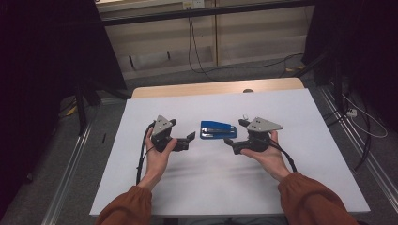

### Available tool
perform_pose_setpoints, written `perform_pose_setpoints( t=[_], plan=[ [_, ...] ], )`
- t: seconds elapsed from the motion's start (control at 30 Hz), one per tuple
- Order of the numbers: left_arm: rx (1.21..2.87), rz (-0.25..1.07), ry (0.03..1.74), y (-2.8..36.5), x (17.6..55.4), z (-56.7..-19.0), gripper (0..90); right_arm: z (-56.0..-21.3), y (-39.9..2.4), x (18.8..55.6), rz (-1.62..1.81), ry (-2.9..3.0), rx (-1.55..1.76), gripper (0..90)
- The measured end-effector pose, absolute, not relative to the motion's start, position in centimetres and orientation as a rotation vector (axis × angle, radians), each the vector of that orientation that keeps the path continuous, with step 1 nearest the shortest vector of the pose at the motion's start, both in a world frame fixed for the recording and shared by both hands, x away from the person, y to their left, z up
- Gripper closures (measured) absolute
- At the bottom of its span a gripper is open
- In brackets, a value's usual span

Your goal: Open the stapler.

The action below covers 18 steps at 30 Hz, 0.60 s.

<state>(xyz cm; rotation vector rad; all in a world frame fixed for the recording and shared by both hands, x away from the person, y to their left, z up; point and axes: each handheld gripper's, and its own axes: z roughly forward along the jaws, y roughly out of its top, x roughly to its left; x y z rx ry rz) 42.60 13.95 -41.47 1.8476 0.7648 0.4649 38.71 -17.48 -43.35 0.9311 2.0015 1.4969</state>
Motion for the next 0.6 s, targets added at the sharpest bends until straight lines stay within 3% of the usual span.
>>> perform_pose_setpoints(
  t=[0.43, 0.6],
  plan=[
    [1.862, 0.442, 0.749, 12.2, 45.6, -41.2, 8.2, -43.0, -16.3, 40.2, 1.500, 2.001, 0.950, 17.9],
    [1.835, 0.489, 0.777, 11.9, 46.6, -41.0, 8.2, -43.1, -16.0, 40.8, 1.503, 2.000, 0.963, 21.0]
  ],
)
